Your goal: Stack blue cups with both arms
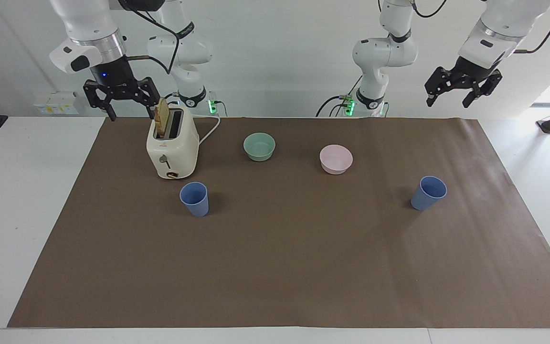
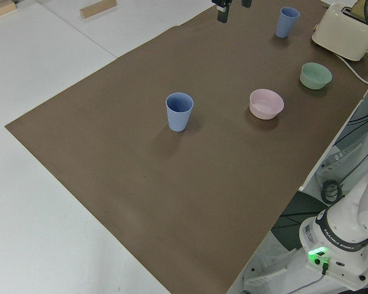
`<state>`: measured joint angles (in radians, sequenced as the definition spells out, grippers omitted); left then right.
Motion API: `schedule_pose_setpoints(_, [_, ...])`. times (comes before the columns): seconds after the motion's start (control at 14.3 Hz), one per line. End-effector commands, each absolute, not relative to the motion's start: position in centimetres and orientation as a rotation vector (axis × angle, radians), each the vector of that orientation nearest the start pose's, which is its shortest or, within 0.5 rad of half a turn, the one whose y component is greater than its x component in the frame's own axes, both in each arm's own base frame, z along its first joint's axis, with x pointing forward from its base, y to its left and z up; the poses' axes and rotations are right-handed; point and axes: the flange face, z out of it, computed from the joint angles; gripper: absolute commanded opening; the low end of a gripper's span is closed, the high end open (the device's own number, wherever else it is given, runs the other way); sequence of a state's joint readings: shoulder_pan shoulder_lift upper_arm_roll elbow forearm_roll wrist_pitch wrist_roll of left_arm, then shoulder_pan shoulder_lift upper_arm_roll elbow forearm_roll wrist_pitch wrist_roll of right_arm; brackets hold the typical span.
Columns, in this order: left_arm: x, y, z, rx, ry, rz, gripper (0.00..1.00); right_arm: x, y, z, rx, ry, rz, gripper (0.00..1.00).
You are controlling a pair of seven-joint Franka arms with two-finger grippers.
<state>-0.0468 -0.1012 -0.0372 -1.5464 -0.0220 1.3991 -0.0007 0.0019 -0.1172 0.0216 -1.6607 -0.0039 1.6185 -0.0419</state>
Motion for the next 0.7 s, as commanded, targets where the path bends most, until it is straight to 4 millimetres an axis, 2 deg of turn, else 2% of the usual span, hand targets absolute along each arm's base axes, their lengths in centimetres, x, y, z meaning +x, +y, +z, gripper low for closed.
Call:
schedule_pose_setpoints(0.0, [50.02, -4.73, 67.82, -3.159, 0.146, 0.050, 1.00, 51.72, 1.12, 65.07, -3.129, -0.074, -0.111, 1.00])
schedule_pose_setpoints(0.63, [50.11, -4.66, 67.66, -3.160, 0.143, 0.031, 1.00, 51.72, 1.12, 65.07, -3.129, -0.074, -0.111, 1.00])
